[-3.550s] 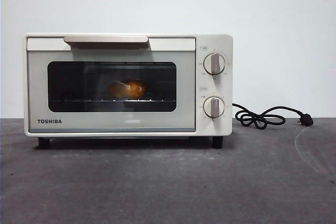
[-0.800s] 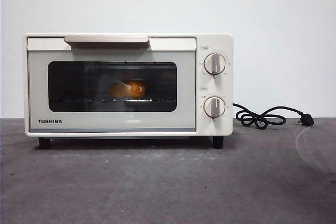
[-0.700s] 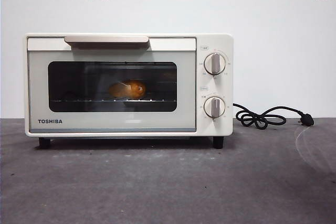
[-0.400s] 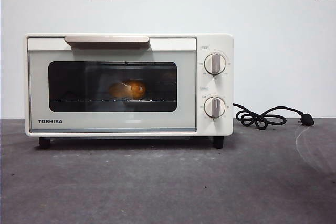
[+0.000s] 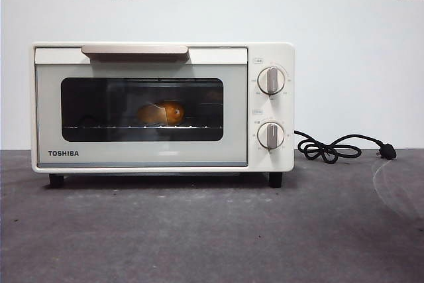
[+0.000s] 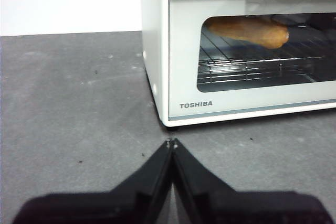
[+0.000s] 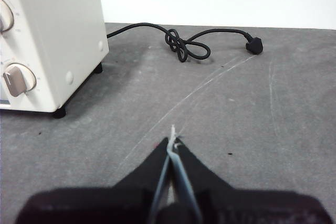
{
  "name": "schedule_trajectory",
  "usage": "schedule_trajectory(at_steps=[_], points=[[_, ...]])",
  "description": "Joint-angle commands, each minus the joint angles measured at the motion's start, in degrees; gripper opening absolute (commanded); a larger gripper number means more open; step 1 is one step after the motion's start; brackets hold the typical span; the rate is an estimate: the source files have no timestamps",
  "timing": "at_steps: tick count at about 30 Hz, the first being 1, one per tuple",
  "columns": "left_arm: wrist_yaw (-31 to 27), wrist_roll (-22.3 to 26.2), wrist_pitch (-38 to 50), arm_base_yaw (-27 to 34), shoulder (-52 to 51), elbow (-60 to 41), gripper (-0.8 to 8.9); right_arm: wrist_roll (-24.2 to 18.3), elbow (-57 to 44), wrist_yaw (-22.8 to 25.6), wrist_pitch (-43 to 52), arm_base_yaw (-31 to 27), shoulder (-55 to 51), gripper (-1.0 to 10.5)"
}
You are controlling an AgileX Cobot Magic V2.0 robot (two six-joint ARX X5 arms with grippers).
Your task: Take the corn from the table,put the corn in the oven
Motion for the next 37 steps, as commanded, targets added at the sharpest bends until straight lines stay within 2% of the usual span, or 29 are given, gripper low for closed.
schedule_trajectory(at_steps=[1, 37], points=[[-0.17, -0.28, 0.04, 0.90, -0.13, -0.48, -0.03, 0.61, -0.57, 0.26, 0.39, 0.00, 0.00, 0.0], [-0.17, -0.28, 0.07, 2.05, -0.11, -0.48, -0.03, 0.61, -0.57, 0.24, 0.39, 0.00, 0.02, 0.0]])
